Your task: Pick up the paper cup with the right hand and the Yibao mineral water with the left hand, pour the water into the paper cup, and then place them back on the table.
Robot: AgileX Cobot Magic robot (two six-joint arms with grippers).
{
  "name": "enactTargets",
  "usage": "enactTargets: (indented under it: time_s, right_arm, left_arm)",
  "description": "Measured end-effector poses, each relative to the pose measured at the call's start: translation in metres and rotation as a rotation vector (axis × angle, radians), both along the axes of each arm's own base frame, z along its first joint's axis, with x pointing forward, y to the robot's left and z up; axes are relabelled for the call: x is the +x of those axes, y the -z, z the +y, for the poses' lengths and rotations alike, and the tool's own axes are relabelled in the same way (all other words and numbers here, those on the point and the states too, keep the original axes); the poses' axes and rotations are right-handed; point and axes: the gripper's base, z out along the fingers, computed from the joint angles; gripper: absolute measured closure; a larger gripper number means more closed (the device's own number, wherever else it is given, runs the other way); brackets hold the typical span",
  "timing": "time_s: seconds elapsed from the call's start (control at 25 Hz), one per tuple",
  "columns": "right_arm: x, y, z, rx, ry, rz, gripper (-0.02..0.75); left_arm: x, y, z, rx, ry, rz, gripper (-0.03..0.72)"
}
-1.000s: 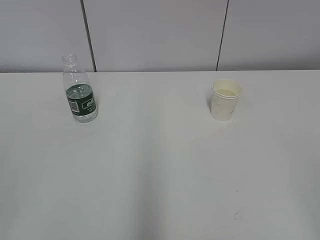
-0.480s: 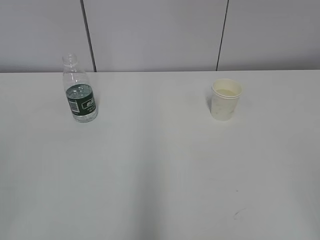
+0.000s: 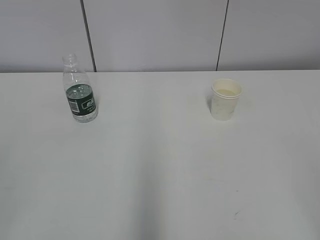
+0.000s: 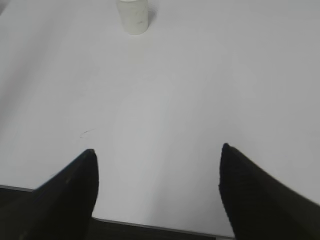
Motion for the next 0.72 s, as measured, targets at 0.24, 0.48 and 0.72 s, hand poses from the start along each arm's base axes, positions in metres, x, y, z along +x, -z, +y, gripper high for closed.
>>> enactTargets:
  time_s: [0.24, 0.48, 0.72]
  right_arm:
    - [0.0000, 0.0000, 0.0000, 0.000, 0.000, 0.000, 0.152]
    - [0.0001, -0.0001, 0.0000, 0.000, 0.000, -0.002, 0.152]
    - [0.0001, -0.0001, 0.0000, 0.000, 0.000, -0.002, 0.152]
  left_arm:
    - [0.0000, 0.0000, 0.0000, 0.000, 0.000, 0.000, 0.374]
    - [0.0000, 0.0000, 0.0000, 0.000, 0.000, 0.000, 0.385]
    - [0.0000, 0.0000, 0.0000, 0.000, 0.000, 0.000, 0.390]
